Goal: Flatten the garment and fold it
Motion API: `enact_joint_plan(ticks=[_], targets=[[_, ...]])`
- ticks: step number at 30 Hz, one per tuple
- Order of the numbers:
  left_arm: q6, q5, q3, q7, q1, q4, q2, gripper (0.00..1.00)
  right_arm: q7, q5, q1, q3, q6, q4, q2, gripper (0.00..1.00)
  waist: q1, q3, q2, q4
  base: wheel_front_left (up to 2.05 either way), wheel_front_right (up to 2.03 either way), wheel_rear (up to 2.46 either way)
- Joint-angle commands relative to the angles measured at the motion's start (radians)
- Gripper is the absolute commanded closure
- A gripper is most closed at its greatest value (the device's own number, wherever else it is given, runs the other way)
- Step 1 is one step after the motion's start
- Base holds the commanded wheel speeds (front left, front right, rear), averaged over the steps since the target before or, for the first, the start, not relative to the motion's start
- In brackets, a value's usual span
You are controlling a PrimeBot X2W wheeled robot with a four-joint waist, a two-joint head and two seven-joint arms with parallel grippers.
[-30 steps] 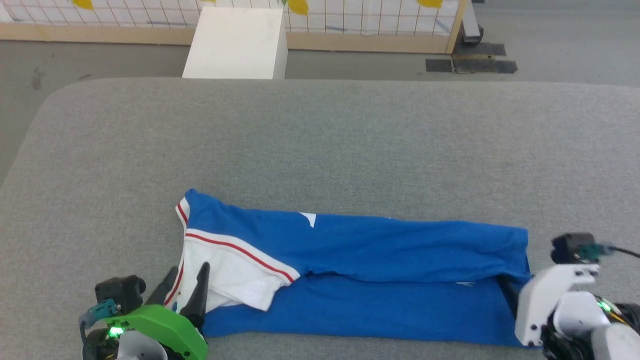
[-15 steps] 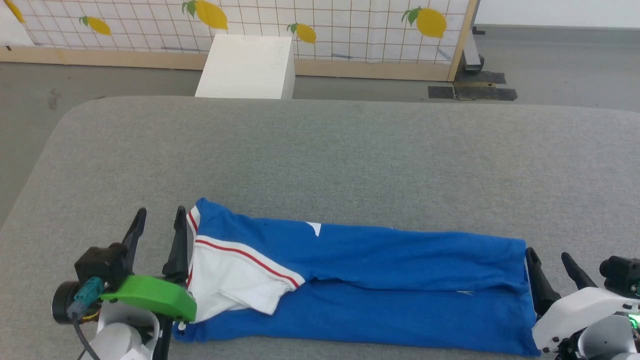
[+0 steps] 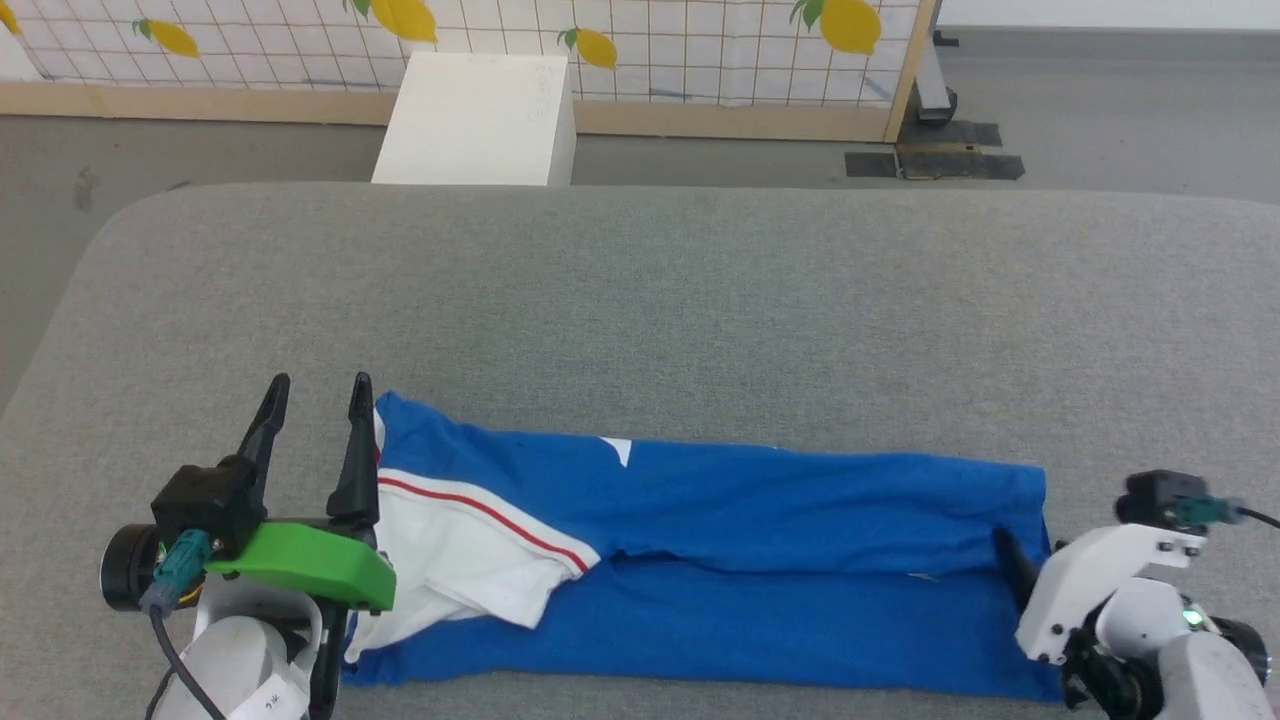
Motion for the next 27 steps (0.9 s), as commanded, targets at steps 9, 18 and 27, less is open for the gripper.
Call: enact_joint_plan(ticks=[9, 18, 27], targets=[[-0.049, 0.033, 0.040, -0.004, -0.010, 0.043, -0.040, 0.00, 0.254, -0.010, -0.022, 0.004, -0.002, 0.103, 0.001, 0.15, 0.0001, 0.005, 0.0000, 0.006, 0.00, 0.00, 0.00], [-0.075, 0.051, 0.079, -0.004, -0.003, 0.061, -0.059, 0.00, 0.283, 0.009, 0.009, 0.021, -0.002, 0.012, 0.001, 1.00, 0.0001, 0.003, 0.0000, -0.007, 0.00, 0.00, 0.00], [-0.095, 0.068, 0.100, -0.004, -0.014, 0.066, -0.074, 0.00, 0.186, -0.213, -0.009, -0.202, -0.002, -0.100, 0.001, 1.00, 0.0001, 0.020, 0.0000, -0.005, 0.00, 0.00, 0.00]])
